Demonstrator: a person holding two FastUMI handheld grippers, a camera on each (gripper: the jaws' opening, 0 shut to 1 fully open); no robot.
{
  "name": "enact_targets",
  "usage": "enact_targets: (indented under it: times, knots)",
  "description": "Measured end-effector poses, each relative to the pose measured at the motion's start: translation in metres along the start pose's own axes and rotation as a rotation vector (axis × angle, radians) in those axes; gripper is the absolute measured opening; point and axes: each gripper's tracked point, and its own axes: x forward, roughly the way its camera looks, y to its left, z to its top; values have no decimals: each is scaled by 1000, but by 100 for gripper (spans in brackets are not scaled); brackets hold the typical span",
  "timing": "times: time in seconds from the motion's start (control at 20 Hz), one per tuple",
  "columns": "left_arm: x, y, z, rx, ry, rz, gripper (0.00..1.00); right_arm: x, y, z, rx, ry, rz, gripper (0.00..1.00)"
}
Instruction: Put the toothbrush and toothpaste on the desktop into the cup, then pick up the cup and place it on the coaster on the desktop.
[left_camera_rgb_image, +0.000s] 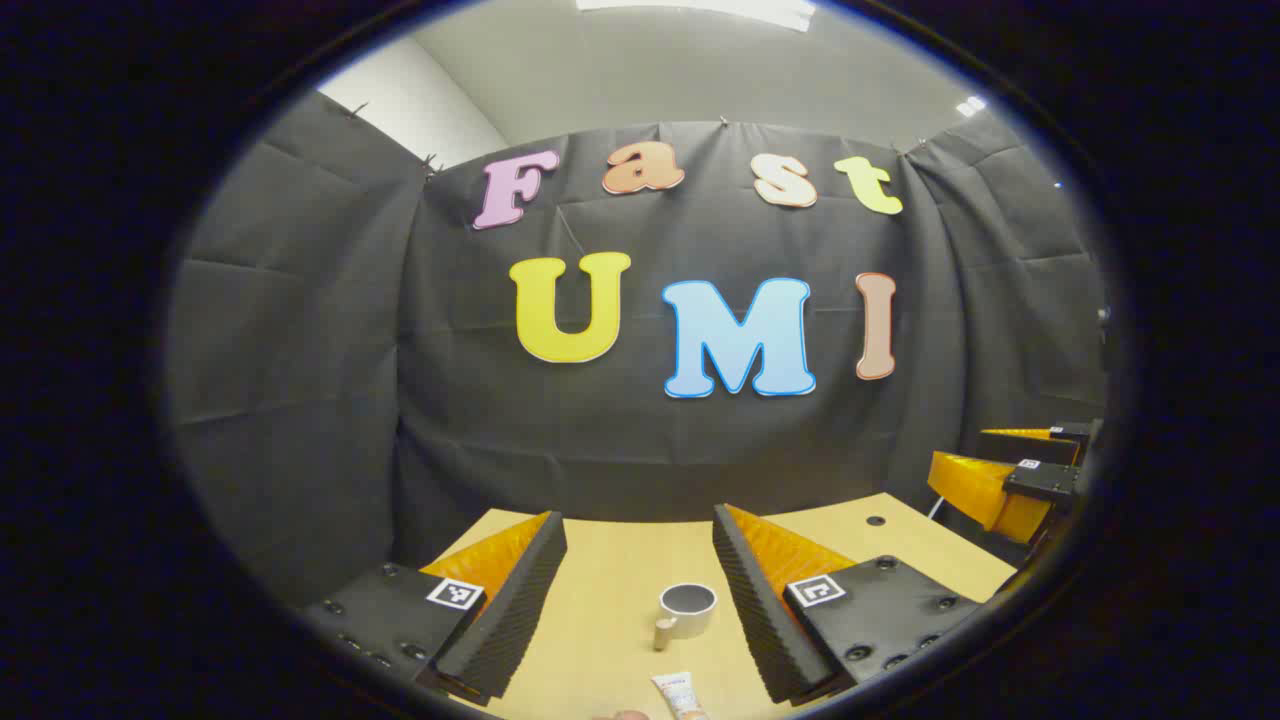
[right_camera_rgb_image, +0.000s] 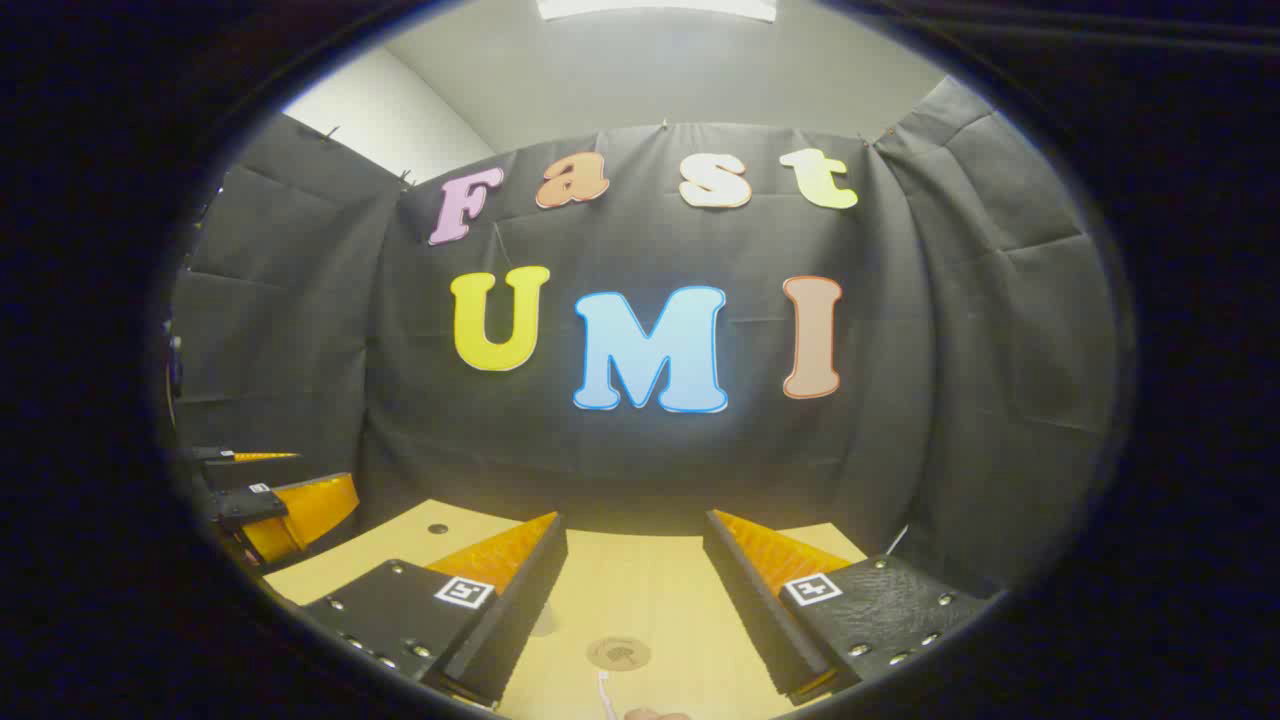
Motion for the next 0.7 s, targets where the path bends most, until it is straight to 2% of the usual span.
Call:
enact_targets:
  times: [0.05, 0.15, 0.7]
  knots:
    - [5, -1, -1, -6, 6, -2, 95, 4, 1, -1, -4, -1, 3, 90]
    - [10, -3, -3, -11, 8, -3, 92, 12, 4, -2, -10, 5, 13, 90]
    - [25, -21, -20, 5, 47, -19, 92, 24, 4, -22, -8, 68, 32, 92]
